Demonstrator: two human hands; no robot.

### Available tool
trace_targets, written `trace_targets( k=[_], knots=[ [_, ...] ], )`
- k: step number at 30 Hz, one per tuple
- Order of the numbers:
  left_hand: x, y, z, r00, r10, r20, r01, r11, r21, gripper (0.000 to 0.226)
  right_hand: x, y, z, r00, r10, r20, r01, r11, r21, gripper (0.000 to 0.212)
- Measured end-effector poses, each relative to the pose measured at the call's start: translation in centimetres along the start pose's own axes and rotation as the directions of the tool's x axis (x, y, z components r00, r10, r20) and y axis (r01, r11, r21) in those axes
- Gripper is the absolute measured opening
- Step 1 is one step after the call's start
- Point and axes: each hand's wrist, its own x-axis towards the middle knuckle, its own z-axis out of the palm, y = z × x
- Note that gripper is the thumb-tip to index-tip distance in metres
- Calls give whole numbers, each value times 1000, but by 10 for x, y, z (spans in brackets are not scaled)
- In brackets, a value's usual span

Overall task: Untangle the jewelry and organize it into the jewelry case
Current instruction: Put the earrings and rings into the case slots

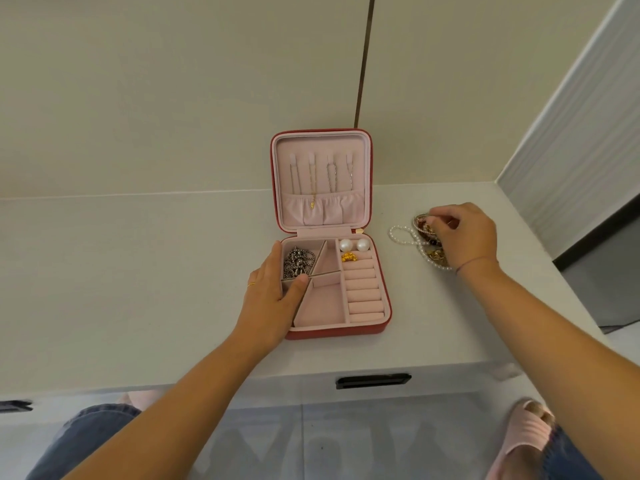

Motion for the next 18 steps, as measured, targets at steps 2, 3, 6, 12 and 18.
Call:
trace_targets(
  k=[2,3,6,12,18],
  knots=[
    [-1,2,0,1000,-14,-4,14,1000,6,47,11,7,-2,997,54,60,-50,996,-76,19],
    [-1,1,1,1000,-19,-8,19,1000,9,49,14,8,-2,994,61,88,-51,993,-105,19],
    [-1,2,1,1000,-6,-16,6,1000,13,48,19,7,1,987,36,156,-10,986,-167,17],
    [1,-2,1,1000,-11,-18,12,1000,23,47,18,8,2,987,45,157,-19,986,-164,11],
    [0,-1,1,1000,-21,-18,21,1000,19,49,13,8,-10,976,167,138,-189,967,170,9]
  ],
)
